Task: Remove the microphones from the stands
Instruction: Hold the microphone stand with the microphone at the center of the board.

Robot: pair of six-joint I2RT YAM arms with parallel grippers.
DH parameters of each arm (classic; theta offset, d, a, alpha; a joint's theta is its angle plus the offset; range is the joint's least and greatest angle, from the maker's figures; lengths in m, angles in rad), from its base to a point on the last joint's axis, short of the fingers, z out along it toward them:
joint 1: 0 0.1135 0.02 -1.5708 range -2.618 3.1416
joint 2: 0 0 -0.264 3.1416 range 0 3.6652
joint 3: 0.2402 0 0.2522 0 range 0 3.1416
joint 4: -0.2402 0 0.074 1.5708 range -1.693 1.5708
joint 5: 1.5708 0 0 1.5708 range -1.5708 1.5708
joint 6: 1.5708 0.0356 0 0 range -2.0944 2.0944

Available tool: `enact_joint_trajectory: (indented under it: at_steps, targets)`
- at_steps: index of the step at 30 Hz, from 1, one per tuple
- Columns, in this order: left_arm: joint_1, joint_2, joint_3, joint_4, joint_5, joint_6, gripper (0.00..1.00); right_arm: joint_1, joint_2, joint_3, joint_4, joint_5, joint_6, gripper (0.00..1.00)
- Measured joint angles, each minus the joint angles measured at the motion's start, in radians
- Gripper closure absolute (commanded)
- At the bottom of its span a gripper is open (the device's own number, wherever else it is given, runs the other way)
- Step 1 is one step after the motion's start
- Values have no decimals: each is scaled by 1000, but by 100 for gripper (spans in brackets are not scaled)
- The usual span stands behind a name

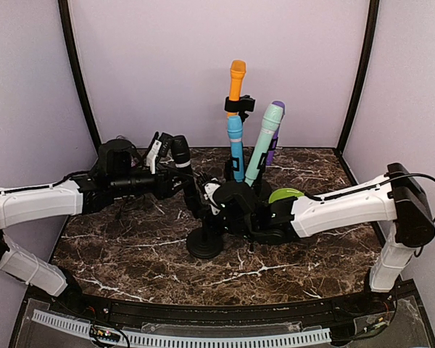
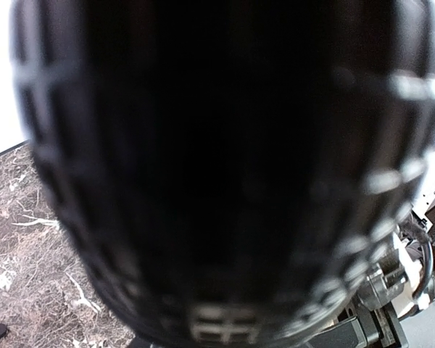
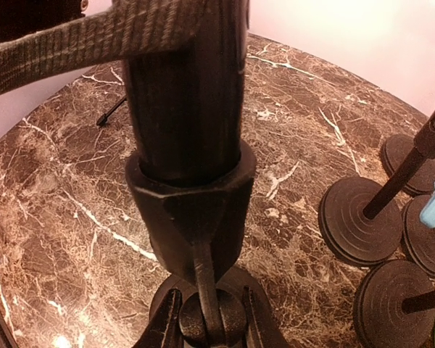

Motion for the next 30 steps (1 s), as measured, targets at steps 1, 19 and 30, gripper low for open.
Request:
enact_joint_trajectory:
  at_steps: [1,19,30]
  targets:
    - [1,0,5,-10,-1,2,100,2,2,0,3,0,-8,100]
    - [21,-4,5,-21,42,13,100,23,20,0,35,61,-11,100]
    - [28,-12,-47,89,101,21,100,-2,-19,-33,36,1,59,100]
